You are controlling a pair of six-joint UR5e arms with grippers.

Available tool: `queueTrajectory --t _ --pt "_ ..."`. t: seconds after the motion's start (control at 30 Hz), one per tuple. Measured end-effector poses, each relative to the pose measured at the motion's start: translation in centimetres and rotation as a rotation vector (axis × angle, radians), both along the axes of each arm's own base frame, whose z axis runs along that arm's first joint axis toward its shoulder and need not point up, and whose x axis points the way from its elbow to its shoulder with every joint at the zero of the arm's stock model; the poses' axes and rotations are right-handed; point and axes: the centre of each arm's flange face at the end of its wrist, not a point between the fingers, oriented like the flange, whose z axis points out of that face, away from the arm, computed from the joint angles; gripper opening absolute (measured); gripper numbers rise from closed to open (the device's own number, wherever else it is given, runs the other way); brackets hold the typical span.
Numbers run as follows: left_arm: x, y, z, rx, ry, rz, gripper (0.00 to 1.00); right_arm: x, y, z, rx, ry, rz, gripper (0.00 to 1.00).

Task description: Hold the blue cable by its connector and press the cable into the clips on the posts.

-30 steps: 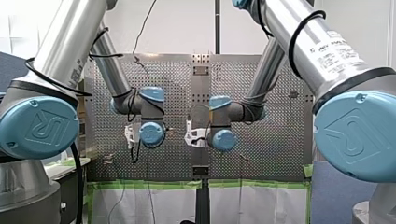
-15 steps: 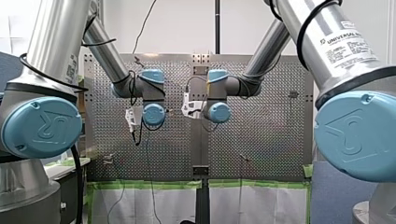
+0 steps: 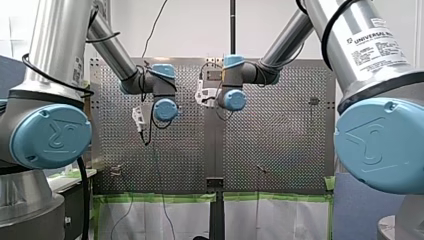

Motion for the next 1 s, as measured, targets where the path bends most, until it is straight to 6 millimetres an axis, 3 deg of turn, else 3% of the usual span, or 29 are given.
queueTrajectory --t 0.37,0.63,1.0 --pt "1.1 1.6 5.1 -0.036 -0.042 0.018 0.0 1.4 -1.9 2.9 -0.026 -0.046 0.059 0.02" --pt "1.1 3.0 6.1 -0.029 -0.027 0.036 0.0 2.7 -2.8 4.1 -0.034 -0.05 0.086 0.02" --pt "2.0 4.5 8.9 -0.041 -0.052 0.048 0.0 5.3 -2.6 6.6 -0.05 -0.063 0.128 0.02"
